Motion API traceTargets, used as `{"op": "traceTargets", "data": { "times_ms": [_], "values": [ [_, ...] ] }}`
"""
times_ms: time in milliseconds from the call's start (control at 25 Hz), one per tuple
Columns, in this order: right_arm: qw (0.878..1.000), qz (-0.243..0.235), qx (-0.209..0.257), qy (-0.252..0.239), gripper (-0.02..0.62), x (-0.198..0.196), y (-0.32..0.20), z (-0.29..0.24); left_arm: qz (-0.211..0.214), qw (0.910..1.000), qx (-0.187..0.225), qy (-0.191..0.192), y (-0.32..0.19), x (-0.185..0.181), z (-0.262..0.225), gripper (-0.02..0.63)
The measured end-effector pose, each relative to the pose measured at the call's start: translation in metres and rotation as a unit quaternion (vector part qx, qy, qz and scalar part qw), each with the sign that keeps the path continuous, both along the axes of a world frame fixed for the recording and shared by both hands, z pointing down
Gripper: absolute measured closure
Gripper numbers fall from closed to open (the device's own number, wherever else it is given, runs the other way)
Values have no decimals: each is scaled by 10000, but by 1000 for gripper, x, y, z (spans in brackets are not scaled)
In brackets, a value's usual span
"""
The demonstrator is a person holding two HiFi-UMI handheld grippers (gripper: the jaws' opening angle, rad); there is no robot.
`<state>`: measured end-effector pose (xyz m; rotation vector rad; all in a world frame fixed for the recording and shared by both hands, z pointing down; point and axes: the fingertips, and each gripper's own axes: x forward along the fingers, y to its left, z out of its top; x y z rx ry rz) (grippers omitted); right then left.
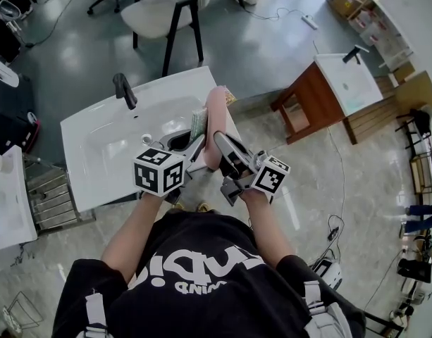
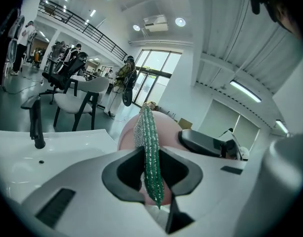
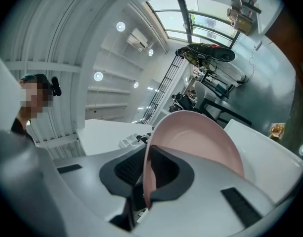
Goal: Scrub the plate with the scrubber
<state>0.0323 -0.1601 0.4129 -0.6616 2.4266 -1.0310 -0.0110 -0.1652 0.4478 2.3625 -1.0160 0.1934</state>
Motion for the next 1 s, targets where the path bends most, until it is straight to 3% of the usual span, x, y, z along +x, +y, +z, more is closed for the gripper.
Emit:
{"op": "traceTargets", "data": {
  "times_ms": [600,1000],
  "values": [
    [9987,-488,95,-137,545,-21,17,-10,-255,9989,-392,26,-31,-24,24,520],
    [9985,-510,183,-105,541,-24,17,-17,-247,9974,-680,-3,-34,-25,51,520]
  ]
}}
